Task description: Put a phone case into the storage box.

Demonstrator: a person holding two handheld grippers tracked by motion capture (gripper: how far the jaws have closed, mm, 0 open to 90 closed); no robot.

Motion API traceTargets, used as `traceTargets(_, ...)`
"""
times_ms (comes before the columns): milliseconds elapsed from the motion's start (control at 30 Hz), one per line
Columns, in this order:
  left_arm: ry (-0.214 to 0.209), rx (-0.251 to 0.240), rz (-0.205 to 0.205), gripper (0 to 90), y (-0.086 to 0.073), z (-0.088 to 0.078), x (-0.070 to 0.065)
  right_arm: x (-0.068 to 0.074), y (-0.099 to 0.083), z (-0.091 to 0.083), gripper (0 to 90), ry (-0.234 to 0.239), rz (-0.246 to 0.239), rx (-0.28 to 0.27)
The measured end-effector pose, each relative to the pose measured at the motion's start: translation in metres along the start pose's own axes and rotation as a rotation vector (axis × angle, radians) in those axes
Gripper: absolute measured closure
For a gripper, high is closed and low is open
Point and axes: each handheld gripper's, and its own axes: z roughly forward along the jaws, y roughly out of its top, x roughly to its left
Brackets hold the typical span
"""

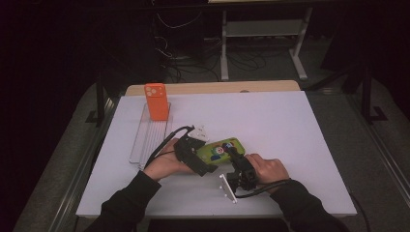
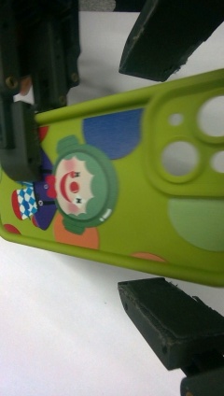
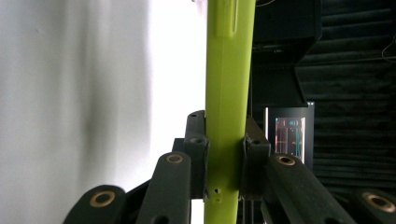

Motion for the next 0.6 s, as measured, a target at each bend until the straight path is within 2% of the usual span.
traceTargets(200,-0.016,-0.006,-0.004,0.0,-0.004,-0.007,0.004,-0.004,-0.005,0.001,75.7,0.005,0.036,0.017)
traceTargets(333,-0.007,-0.010,-0.002,0.0,-0.007,-0.010,0.008,-0.006,-0.010,0.003,75.7,-0.002,0.076,0.024)
traceTargets(367,-0.007,-0.010,-0.009,0.0,-0.008,-0.011,0.009,-0.007,-0.011,0.004,75.7,0.007,0.083,0.027)
traceTargets(400,-0.004,-0.001,0.000,0.0,-0.008,-0.012,0.011,-0.007,-0.012,0.004,75.7,0.033,0.096,0.036)
traceTargets(433,0.001,-0.013,-0.016,0.0,-0.009,-0.012,0.011,-0.008,-0.013,0.004,75.7,0.031,0.105,0.037)
traceTargets(467,0.003,0.001,-0.008,0.0,-0.010,-0.013,0.012,-0.009,-0.014,0.005,75.6,0.036,0.117,0.038)
traceTargets(533,0.006,-0.008,-0.024,0.0,-0.011,-0.013,0.013,-0.010,-0.016,0.005,75.7,0.053,0.153,0.048)
traceTargets(600,0.007,-0.004,-0.028,0.0,-0.012,-0.014,0.015,-0.013,-0.018,0.006,75.7,0.056,0.161,0.038)
